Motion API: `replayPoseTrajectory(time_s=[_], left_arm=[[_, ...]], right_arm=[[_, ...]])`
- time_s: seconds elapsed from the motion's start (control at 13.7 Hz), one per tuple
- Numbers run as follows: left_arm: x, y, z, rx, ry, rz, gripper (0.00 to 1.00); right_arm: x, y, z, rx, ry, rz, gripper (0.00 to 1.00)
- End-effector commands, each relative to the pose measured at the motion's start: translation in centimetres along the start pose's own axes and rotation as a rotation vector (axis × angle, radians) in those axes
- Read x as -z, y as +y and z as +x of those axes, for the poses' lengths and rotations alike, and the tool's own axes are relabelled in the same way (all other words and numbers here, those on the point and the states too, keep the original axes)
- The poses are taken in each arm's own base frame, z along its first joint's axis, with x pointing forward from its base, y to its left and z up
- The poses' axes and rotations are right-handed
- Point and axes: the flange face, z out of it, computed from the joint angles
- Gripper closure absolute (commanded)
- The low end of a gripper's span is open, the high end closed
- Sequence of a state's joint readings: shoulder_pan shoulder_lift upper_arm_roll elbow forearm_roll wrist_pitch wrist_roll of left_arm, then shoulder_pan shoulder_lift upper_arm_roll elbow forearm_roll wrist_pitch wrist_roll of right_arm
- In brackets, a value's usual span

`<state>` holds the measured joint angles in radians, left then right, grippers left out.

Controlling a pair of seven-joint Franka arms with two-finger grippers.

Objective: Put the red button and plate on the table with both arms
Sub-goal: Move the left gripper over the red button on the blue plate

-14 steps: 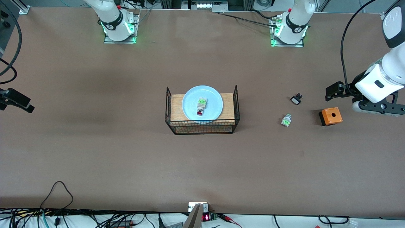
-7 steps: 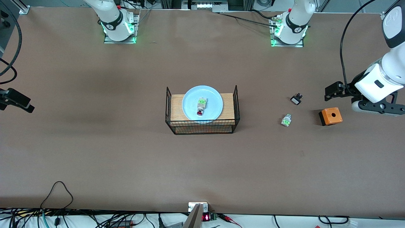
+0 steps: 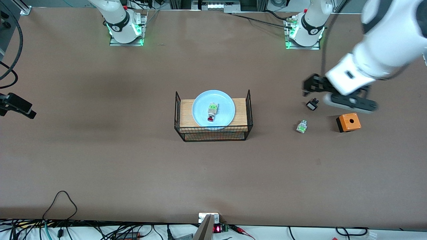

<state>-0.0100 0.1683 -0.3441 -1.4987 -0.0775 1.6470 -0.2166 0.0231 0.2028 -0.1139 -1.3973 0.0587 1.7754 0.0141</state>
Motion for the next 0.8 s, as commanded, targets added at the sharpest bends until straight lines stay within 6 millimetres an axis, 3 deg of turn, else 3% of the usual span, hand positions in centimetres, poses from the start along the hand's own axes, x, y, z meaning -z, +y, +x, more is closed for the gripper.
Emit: replayPoseTrajectory(time_s=[0.0,0.29,0.44,0.73], left_arm=[[-1.5,6.2,-0.1,0.076,-0.031,-0.032,0.0],[-6.3,14.0,0.7,0.052,-0.054,-0.066,0.0],[-9.3,18.3,0.8,0.129,-0.018,-0.09,0.0],[-15.2,22.9,0.9,0.084,0.017,-0.065,0.0]], right_arm=[[0.0,0.3,0.0,0.014,0.007,-0.006,0.0],[0.0,0.3,0.0,0.014,0.007,-0.006,0.0],[0.1,0.3,0.0,0.014,0.009,-0.006,0.0],[0.0,0.3,0.0,0.014,0.007,-0.006,0.0]])
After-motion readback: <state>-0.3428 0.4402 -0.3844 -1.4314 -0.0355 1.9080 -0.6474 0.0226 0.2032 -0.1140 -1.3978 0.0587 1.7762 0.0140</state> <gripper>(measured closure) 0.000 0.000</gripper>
